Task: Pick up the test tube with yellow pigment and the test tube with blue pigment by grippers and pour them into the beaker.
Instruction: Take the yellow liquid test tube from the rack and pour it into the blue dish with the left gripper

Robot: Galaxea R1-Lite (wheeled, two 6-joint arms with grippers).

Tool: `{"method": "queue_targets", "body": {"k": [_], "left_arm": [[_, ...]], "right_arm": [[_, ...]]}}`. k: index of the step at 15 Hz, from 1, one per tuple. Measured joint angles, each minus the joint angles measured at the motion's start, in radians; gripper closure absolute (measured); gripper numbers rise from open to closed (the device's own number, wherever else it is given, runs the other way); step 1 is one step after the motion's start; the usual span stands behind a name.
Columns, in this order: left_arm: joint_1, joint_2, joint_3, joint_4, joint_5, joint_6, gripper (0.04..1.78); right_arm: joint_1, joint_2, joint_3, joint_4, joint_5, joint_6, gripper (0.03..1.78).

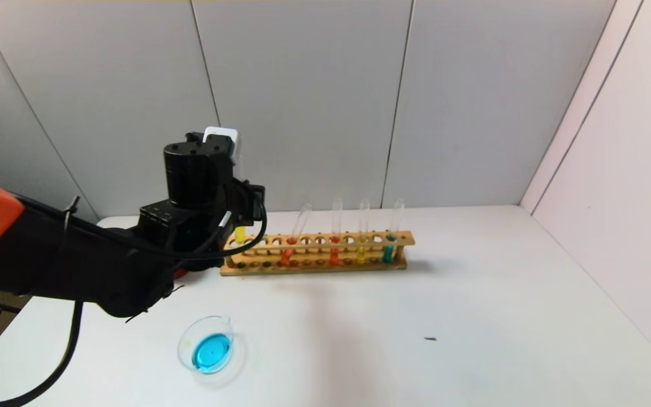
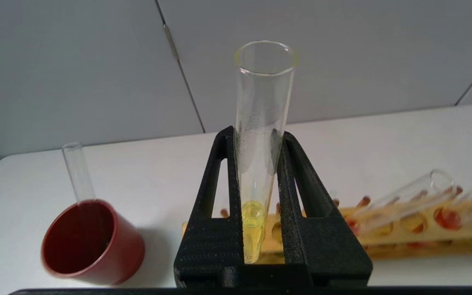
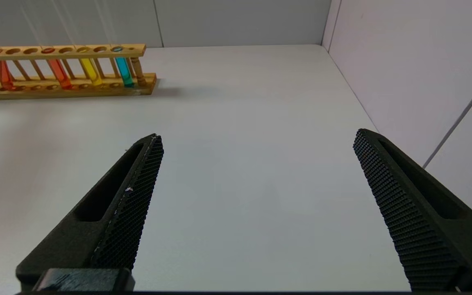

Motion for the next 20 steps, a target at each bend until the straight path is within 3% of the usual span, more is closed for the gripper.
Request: {"method": "queue_targets", "body": {"k": [9,13,20], "left_arm": [[0.039,-0.346,0.221,0.441,-0.194,0.019,1.52],[0.137,-0.442,0.252,0.567,-0.342,0.156,1.52],[0.247,-0.484,0.262,0.76,-0.47,0.4,1.52]], "right_arm": [[0.0,0.0,0.0,0.0,0.0,0.0,0.11],[0.0,0.0,0.0,0.0,0.0,0.0,0.11],[0.0,0.0,0.0,0.0,0.0,0.0,0.11]]}}
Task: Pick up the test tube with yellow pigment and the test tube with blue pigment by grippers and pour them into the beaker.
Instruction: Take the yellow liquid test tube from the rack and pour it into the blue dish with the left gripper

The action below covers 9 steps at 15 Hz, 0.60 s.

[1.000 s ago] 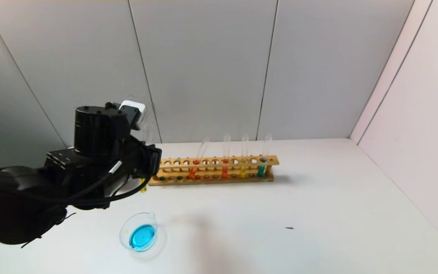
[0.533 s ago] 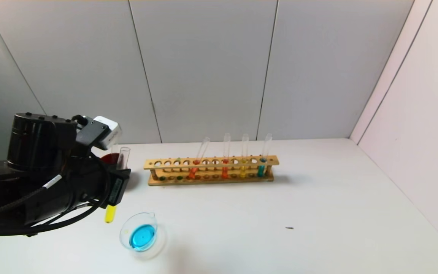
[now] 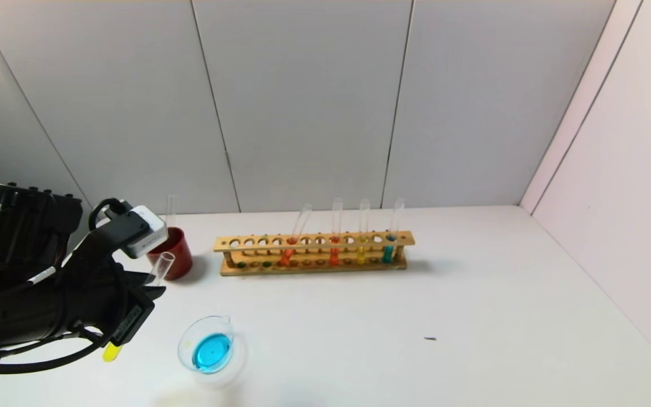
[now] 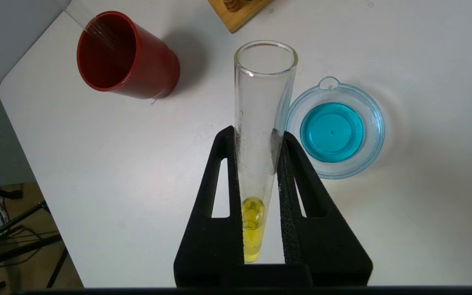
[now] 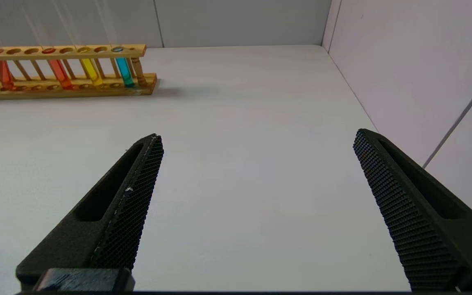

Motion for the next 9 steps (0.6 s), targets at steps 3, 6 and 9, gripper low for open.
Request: {"method": "queue_targets", "body": {"k": [3,6,9], "left_arm": [[0.015,0.0,-0.005,0.098,-0.028,0.089,1.52],[0.015,0.016,-0.019,0.15,-0.043,0.15,1.52],[0.013,0.053,-0.063,0.234,-0.042,0.167,1.52]], "right_arm": [[0.0,0.0,0.0,0.0,0.0,0.0,0.11],[0.0,0.0,0.0,0.0,0.0,0.0,0.11],[0.0,0.0,0.0,0.0,0.0,0.0,0.11]]}}
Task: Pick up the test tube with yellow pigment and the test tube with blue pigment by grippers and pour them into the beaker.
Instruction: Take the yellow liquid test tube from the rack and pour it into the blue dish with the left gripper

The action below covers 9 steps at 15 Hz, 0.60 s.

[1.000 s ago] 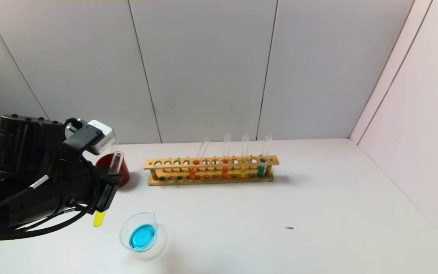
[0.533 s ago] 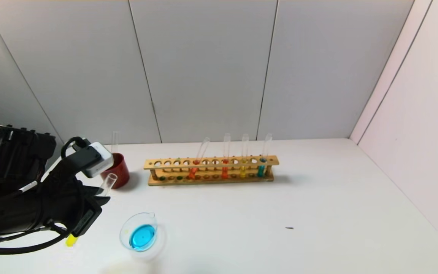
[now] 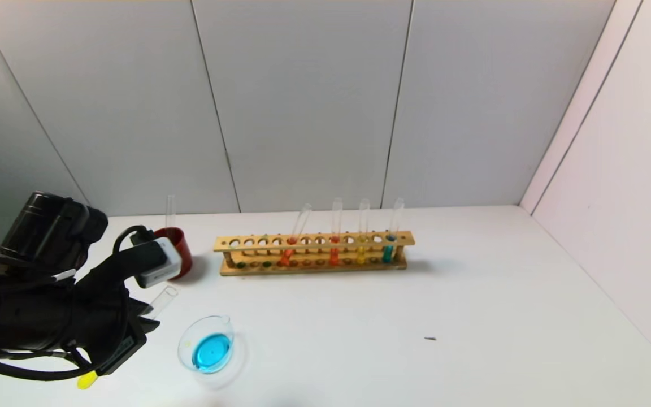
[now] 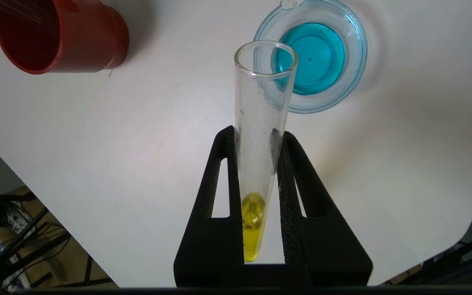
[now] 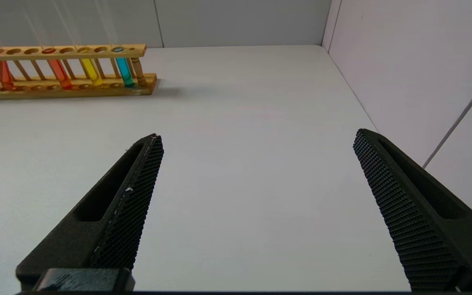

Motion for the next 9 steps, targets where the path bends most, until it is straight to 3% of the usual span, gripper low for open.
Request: {"method": "queue_targets", "body": {"k": [3,9], "left_arm": [[-0.004,0.055,-0.042,0.082,0.004,0.009,1.52],[-0.008,0.192,-0.079,0.089,0.041,0.022,1.52]], "right_arm": [[0.0,0.0,0.0,0.0,0.0,0.0,0.11],[0.0,0.0,0.0,0.0,0.0,0.0,0.11]]}}
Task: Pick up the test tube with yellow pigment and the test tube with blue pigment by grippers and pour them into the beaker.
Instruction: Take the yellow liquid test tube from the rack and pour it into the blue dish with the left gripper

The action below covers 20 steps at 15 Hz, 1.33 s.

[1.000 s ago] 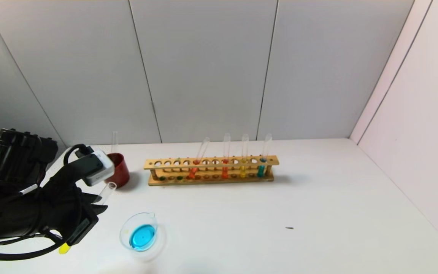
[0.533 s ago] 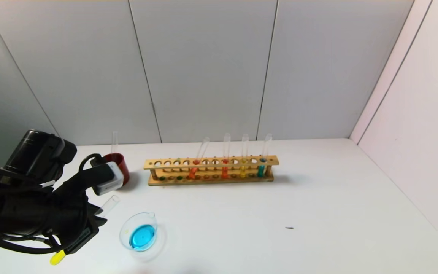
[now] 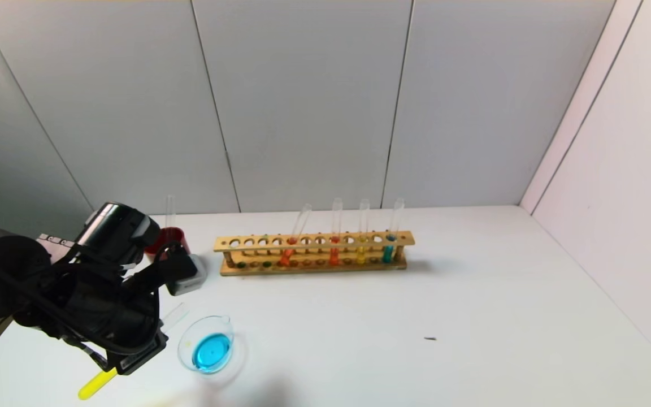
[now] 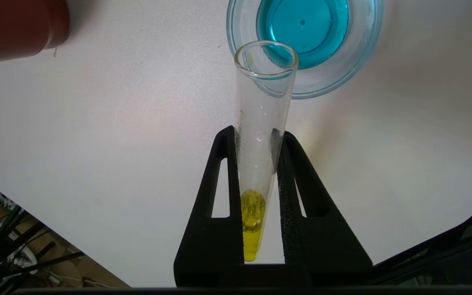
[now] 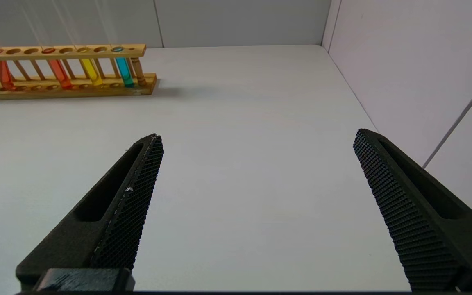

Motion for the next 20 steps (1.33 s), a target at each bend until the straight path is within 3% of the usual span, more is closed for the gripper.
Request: {"method": "queue_targets", "body": {"k": [8,20], "left_arm": [[-0.003,0.16,-0.16,0.206,0.073,0.015,1.52],[-0.04,0.277,-0.295,0.394,0.141,0.013,1.52]], "right_arm": [[0.0,0.0,0.0,0.0,0.0,0.0,0.11],[0.0,0.0,0.0,0.0,0.0,0.0,0.11]]}}
